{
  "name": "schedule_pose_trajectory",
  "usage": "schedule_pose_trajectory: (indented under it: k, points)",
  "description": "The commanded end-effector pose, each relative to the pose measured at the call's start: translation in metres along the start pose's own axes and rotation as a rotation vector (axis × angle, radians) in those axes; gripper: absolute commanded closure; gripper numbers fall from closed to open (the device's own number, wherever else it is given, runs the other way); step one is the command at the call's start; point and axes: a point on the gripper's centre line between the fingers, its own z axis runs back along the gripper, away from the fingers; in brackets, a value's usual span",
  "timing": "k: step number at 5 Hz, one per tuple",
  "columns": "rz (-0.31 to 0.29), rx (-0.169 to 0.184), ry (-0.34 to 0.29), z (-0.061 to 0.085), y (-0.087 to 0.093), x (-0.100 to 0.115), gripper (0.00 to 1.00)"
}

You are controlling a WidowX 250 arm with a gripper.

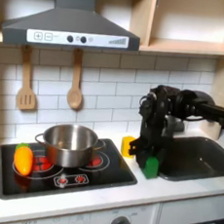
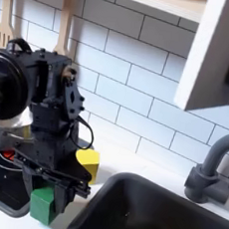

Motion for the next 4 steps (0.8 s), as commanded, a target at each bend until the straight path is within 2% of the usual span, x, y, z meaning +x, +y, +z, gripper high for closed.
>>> schedule_pose_trajectory:
  k: [1, 3, 4]
  points:
    - [-0.007, 0.03, -0.002, -0.0052, 0.0008, 0.0009, 1.0]
    - [0.001, 0.04, -0.013, -0.0052, 0.0024, 0.002, 1.0]
    - [0.003, 0.041, -0.028, -0.0004, 0.0036, 0.0063, 1.0]
